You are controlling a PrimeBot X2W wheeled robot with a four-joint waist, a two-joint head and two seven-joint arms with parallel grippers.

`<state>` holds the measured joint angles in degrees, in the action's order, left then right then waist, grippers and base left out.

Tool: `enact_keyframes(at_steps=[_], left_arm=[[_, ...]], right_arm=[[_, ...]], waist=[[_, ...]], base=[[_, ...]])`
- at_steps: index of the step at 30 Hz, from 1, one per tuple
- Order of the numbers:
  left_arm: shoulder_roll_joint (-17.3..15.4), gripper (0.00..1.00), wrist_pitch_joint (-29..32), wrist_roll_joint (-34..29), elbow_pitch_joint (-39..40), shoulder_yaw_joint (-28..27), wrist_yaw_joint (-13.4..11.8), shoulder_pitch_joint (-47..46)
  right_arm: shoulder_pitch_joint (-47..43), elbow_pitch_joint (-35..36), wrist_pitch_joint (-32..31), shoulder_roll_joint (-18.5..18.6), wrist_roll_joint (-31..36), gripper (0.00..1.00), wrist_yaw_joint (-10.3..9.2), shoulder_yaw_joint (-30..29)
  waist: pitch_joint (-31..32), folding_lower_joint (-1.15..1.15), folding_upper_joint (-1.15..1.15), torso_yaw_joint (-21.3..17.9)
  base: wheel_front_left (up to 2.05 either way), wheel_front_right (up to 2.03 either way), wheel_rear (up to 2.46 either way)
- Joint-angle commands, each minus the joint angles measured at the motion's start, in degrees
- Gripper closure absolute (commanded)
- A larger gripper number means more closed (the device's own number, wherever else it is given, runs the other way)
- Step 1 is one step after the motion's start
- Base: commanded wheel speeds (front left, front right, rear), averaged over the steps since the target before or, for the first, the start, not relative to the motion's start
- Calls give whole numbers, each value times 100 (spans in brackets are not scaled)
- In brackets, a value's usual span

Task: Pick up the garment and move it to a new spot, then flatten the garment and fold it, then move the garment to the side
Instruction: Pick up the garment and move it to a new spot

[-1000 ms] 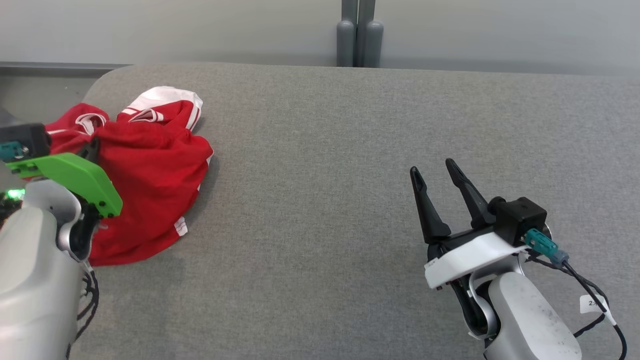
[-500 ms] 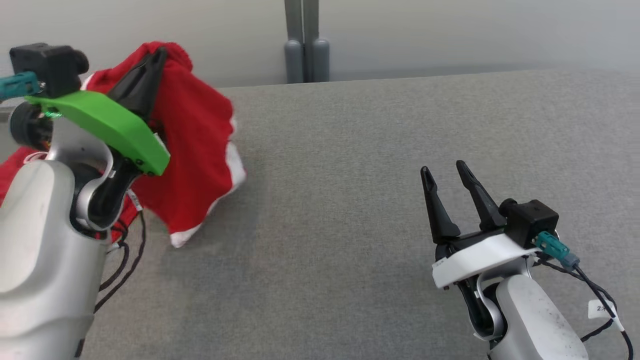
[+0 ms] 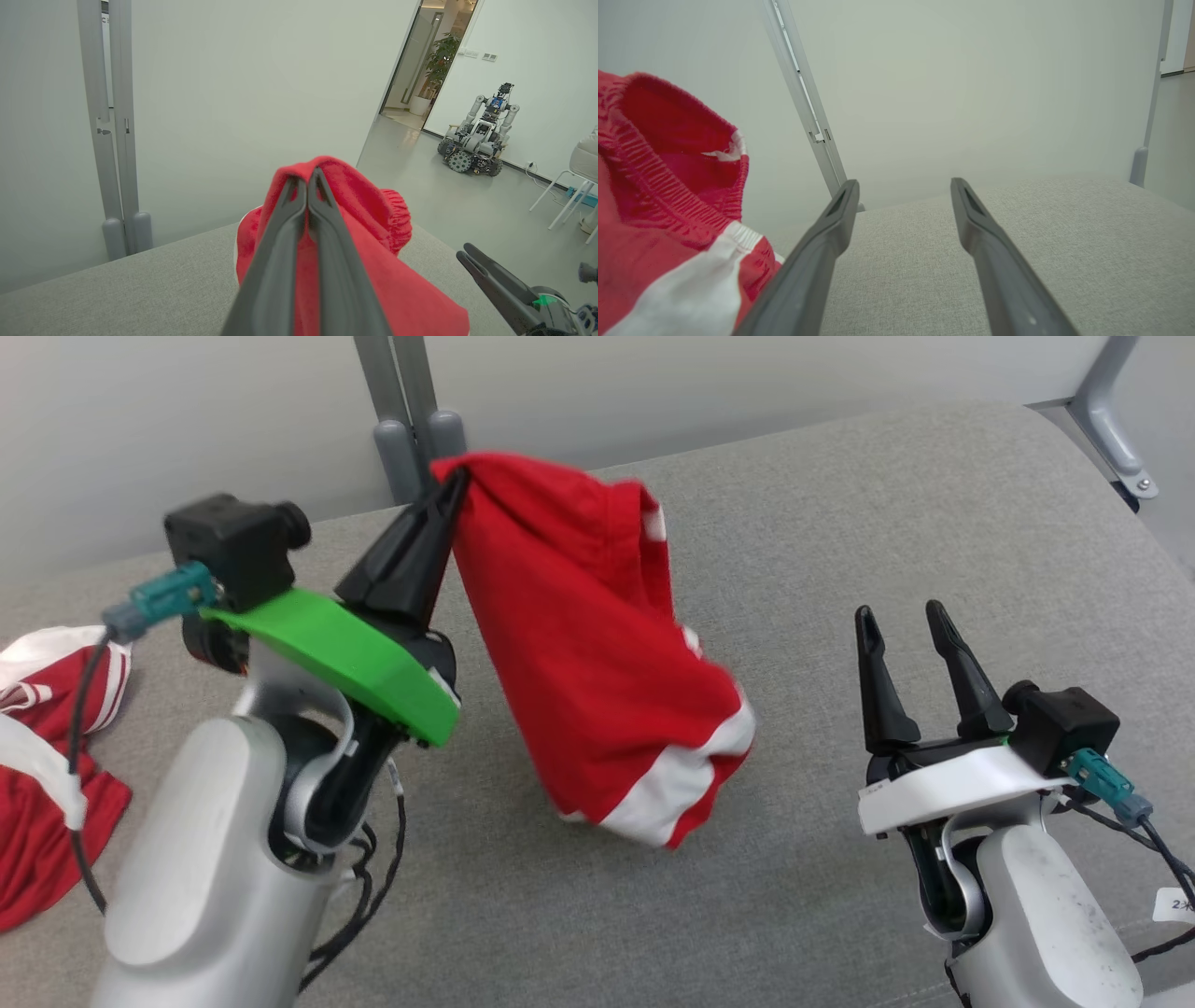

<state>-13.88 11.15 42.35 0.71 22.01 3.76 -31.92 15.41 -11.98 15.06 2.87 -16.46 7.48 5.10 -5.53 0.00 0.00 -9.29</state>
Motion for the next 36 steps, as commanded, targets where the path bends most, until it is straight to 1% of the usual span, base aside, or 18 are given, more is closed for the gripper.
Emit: enact_keyframes(at_steps=[1, 3, 5, 6, 7, 8, 10, 12, 14, 17, 19, 21, 23, 26, 30, 32, 34, 36], left_arm=[[41, 100, -163, -59, -177, 35, 43, 187], [88, 100, -527, -303, -680, 203, 103, 351], [170, 100, -784, -384, -1240, 416, 196, 462], [184, 64, -941, -506, -1562, 505, 225, 457], [183, 0, -1084, -607, -1791, 553, 236, 425], [237, 0, -1329, -649, -2019, 582, 248, 361], [344, 0, -1631, -687, -2382, 661, 283, 323], [356, 0, -1809, -750, -2623, 788, 322, 276], [273, 0, -1949, -806, -2757, 878, 331, 252], [158, 0, -2177, -853, -2738, 880, 348, 308], [52, 0, -2315, -873, -2601, 800, 284, 423], [-88, 0, -2414, -899, -2393, 664, 158, 574], [-242, 0, -2490, -938, -2115, 499, -46, 734], [-449, 0, -2571, -983, -1654, 174, -434, 1110], [-587, 0, -2637, -1148, -1081, -304, -916, 1736], [-578, 0, -2637, -1279, -833, -561, -1089, 2041], [-463, 0, -2634, -1336, -608, -808, -1170, 2347], [-359, 0, -2635, -1481, -418, -1036, -1188, 2620]], right_arm=[[50, 34, 17, 3, 32, 0, 2, -33], [63, 55, 17, 4, 55, 0, 2, -99], [85, 68, 18, 5, 71, 0, 2, -127], [97, 70, 17, 7, 81, 0, 2, -141], [105, 72, 18, 7, 95, 0, 2, -138], [115, 70, 18, 2, 106, 0, 2, -121], [107, 58, 17, 7, 119, 0, 2, -106], [67, 42, 18, 7, 116, 0, 2, -76], [19, 19, 18, 4, 127, 0, 2, -26], [-29, -13, 17, 9, 140, 0, 2, 32], [-63, -19, 17, 8, 142, 0, 2, 72], [-113, -26, 17, 8, 142, 0, 2, 118], [-133, -31, 17, 9, 137, 0, 2, 145], [-200, -34, 17, 7, 130, 0, 2, 193], [-274, -39, 18, 7, 98, 0, 2, 236], [-298, -38, 18, 7, 79, 0, 2, 289], [-323, -35, 17, 11, 80, 0, 2, 301], [-339, -29, 18, 10, 85, 0, 2, 319]], waist=[[-196, 0, 0, -196], [-242, 0, 0, -219], [-279, 0, 0, -229], [-294, 0, 0, -225], [-305, 0, 0, -219], [-314, 0, 0, -209], [-311, 0, 0, -164], [-298, 0, 0, -84], [-267, 0, 0, 5], [-195, 0, 0, 132], [-135, 0, 0, 224], [-78, 0, 0, 314], [-27, 0, 0, 398], [46, 0, 0, 501], [147, 0, 0, 584], [168, 0, 0, 592], [178, 0, 0, 601], [193, 0, 0, 599]], base=[[0, 0, 0], [0, 0, 0], [0, 0, 0], [0, 0, 0], [0, 0, 0], [0, 0, 0], [0, 0, 0], [0, 0, 0], [0, 0, 0], [0, 0, 0], [0, 0, 0], [0, 0, 0], [0, 0, 0], [0, 0, 0], [0, 0, 0], [0, 0, 0], [0, 0, 0], [0, 0, 0]])
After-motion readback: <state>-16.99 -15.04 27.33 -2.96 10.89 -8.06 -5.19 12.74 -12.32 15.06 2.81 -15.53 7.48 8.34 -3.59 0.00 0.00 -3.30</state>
